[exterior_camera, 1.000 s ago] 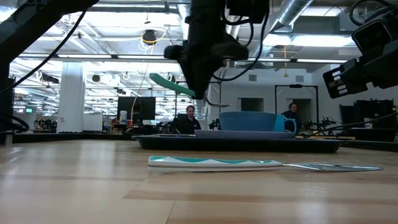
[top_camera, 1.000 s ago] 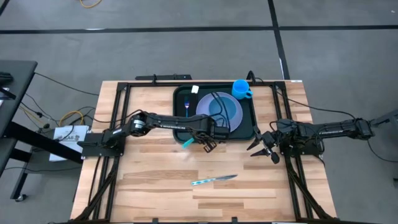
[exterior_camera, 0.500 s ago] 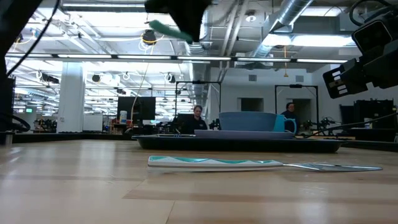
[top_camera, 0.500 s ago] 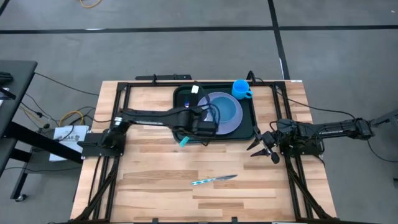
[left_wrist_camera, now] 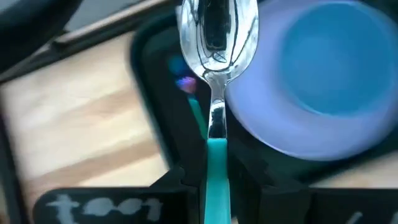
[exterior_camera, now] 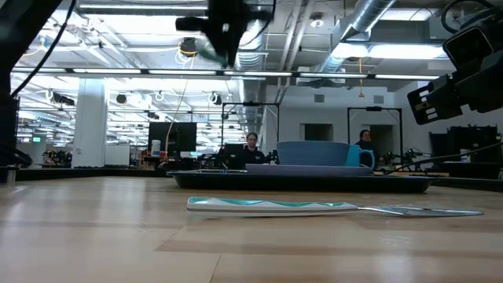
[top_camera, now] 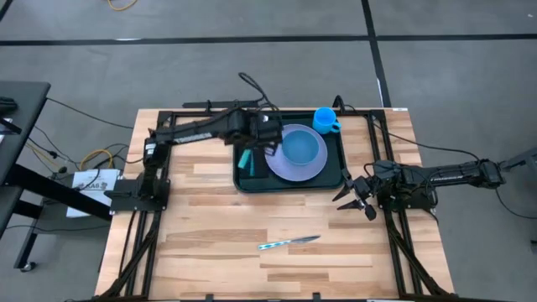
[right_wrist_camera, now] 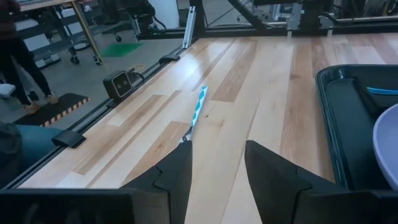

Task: Set up tray
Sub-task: Put the blue spoon to the left of the blue fork on the black napkin on the black tray

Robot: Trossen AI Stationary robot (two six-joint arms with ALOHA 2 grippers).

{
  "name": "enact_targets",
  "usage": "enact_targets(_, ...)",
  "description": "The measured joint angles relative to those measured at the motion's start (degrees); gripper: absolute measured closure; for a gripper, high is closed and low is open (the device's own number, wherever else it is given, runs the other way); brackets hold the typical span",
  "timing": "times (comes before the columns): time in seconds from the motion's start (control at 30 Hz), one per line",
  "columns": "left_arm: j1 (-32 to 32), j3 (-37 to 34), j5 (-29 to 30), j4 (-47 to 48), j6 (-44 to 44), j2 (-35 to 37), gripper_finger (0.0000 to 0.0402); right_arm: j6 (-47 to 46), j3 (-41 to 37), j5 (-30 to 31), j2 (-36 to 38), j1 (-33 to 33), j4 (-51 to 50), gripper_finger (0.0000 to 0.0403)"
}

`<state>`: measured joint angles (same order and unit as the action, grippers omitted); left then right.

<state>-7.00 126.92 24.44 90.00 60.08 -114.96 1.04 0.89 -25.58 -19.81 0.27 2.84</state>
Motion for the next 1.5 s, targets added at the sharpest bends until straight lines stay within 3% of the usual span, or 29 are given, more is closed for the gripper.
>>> enact_targets(0.13, -4.5, -6.3, -0.2, -0.3, 1.5, 0.0, 0.0374, 0.0, 0.0, 0.0, 0.0, 0.0, 0.1, 0.0264)
enact_targets(0.47, -11.4, -25.5, -9.1, -20.0, 1.1, -0.5, 0.0371, 0.0, 0.0, 0.2, 0.0, 0.0, 0.2, 0.0261)
enact_targets(0.67, -13.7, -33.0, -10.3, -26.9, 4.7, -0.5, 0.0371, 0.0, 0.0, 0.2, 0.0, 0.0, 0.2, 0.0264)
enact_targets(1.07, -15.6, -41.0, -12.7, -37.6, 8.9, -0.4, 0.037, 0.0, 0.0, 0.2, 0.0, 0.0, 0.3, 0.0263)
enact_targets(1.5, -16.3, -42.7, -11.1, -38.0, 10.6, -0.4, 0.037, 0.5, 0.0, 0.2, 0.0, 0.0, 0.2, 0.0266)
